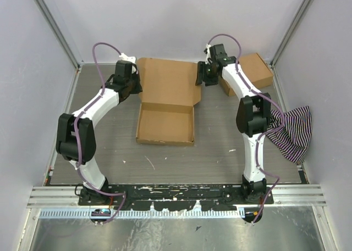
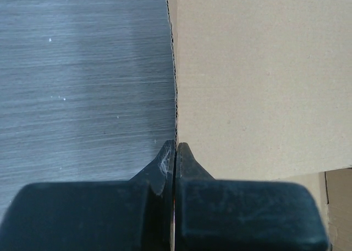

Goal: Fold the paper box

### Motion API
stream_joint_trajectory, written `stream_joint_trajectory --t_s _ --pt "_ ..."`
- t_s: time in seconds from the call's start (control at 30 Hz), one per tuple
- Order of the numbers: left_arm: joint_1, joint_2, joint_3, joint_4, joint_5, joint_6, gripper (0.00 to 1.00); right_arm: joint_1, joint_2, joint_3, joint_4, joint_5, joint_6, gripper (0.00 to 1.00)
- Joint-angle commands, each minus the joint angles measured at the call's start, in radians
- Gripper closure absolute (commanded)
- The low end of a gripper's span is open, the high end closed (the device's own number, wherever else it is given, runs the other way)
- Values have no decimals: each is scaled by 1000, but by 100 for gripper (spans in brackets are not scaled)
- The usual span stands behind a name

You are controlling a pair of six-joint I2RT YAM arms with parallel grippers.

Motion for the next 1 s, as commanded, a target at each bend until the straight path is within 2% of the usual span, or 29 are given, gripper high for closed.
stream_joint_trajectory --t_s 0.0,0.1,0.2,0.3,0.4,0.47,0.7,0.97 --pt "2 -53 -35 147 43 31 100 -7 -81 88 34 -33 -37 42" --pt "3 -66 -40 153 62 32 100 -8 -57 129 17 -45 -42 43" --pt "3 -77 -46 161 80 34 100 -8 -36 153 7 -64 -33 48" --pt "2 -88 -54 167 97 32 100 -8 -20 158 7 -71 -22 61" --pt "1 -97 -57 168 106 30 100 -9 -13 158 2 -63 -11 80" --pt "2 -100 -58 168 111 30 100 -9 -11 156 0 -56 -6 85" --pt "1 -122 -74 176 122 26 100 -9 -7 152 -14 -15 -8 85" --pt "-1 -150 -87 182 138 29 100 -8 10 146 -22 -23 -17 72"
